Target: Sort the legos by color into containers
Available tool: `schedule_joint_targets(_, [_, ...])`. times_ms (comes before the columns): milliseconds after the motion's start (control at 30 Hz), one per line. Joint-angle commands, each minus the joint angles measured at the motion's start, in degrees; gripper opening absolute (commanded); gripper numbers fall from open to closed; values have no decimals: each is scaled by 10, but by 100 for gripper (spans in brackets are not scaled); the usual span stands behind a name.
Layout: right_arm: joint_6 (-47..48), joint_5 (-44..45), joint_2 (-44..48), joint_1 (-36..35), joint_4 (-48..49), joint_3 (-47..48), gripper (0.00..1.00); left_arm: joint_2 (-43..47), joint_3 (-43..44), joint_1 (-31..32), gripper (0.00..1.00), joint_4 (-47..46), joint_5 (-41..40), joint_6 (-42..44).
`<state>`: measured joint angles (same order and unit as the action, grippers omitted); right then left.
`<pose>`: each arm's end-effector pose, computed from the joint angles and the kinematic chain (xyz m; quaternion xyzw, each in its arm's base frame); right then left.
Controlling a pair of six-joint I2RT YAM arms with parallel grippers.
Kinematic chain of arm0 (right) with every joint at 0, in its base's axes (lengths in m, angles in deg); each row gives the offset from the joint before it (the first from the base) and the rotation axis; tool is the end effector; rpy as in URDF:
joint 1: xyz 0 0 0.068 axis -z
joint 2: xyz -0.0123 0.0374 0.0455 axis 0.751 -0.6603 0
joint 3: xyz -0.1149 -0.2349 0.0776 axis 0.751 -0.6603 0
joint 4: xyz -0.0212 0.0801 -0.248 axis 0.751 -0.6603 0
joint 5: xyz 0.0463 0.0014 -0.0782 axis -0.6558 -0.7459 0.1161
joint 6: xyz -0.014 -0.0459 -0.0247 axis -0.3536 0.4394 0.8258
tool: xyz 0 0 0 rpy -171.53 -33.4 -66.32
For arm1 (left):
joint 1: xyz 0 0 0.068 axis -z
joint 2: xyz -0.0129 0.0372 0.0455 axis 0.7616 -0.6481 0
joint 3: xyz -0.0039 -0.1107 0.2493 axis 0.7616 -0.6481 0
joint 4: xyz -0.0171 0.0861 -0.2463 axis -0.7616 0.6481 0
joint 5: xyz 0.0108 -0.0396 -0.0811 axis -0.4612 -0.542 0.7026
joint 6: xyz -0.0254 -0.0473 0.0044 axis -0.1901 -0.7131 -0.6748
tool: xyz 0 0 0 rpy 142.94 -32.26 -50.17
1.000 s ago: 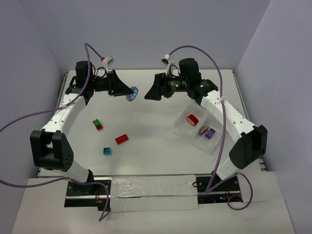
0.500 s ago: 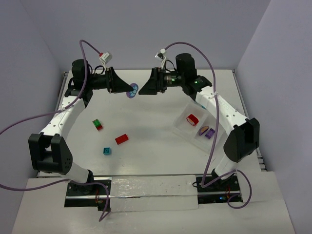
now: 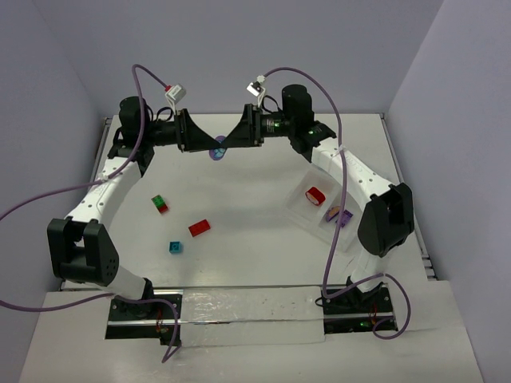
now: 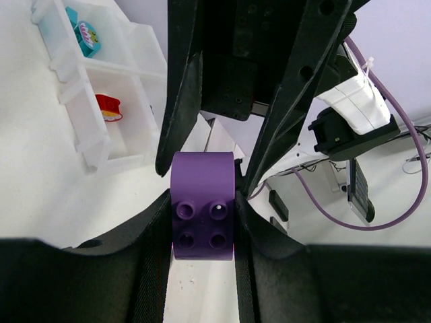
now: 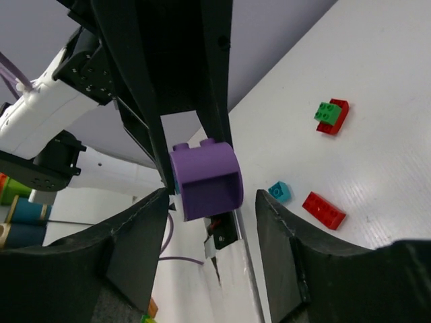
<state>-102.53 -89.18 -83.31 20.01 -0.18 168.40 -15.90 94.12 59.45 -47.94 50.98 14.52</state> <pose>0.3464 0.2229 0.3786 -0.2427 0.7063 0.6060 0.2737 0.3318 -0.0913 0.3674 0.1546 0.7085 -0.6350 0.2665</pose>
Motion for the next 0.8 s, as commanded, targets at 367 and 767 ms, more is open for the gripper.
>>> schedule_joint_targets(367, [-95,-38,1,-6,129,0,4,36,3,8,0,15,-7,28])
schedule_joint_targets(767, [-33,31,42,1,52,-38,0,47,21,7,92,104,-42,85])
